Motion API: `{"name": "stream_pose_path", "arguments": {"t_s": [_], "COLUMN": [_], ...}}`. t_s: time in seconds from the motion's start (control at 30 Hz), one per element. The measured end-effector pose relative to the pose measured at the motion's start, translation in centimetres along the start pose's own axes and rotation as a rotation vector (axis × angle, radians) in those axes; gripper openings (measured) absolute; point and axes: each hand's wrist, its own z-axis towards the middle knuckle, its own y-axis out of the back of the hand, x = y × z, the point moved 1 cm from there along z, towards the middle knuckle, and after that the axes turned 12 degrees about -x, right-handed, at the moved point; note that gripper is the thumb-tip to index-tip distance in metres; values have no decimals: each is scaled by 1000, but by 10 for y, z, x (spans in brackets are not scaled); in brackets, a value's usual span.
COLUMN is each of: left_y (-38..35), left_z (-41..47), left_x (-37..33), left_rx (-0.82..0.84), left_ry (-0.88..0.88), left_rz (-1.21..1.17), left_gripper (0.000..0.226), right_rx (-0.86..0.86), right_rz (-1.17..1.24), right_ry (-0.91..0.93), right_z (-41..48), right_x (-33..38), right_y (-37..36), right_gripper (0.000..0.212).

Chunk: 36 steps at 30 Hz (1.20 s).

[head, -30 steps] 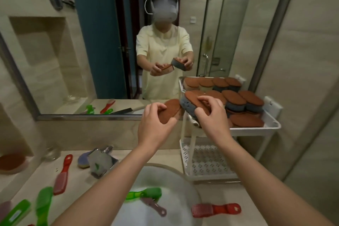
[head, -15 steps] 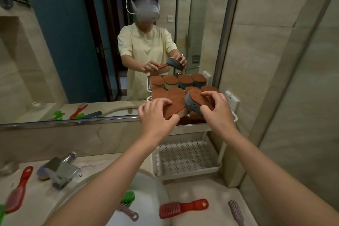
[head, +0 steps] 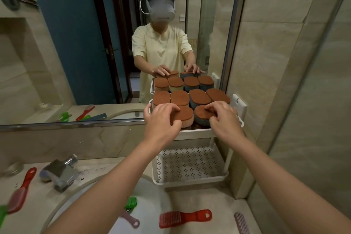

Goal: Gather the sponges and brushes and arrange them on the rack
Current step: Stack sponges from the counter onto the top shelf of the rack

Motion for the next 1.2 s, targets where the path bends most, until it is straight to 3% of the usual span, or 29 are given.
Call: {"name": "stream_pose_path", "arguments": {"t_s": [0.27, 0.43, 0.7, 0.97, 1.2], "left_y": [-6, 1, 38, 110, 178], "left_z": [-8, -11, -24, -48, -73], "left_x": [3, 5, 37, 120, 201], "left_rx": [-30, -24, -162, -222, -161], "left_ry": [-37, -54, 39, 157, 300], "left_rz": [142, 109, -73, -23, -14], "left_gripper": [38, 43, 45, 44, 36], "right_rx": [-99, -128, -248, -125, 122], "right_rz": [-66, -103, 202, 391, 395], "right_ry": [14, 17, 210, 345, 285], "right_z": [-8, -13, -25, -54, -95], "right_x": [2, 12, 80, 179, 252], "right_y": [-9, -12, -31, -98, -172], "right_gripper": [37, 41, 43, 38, 35]}}
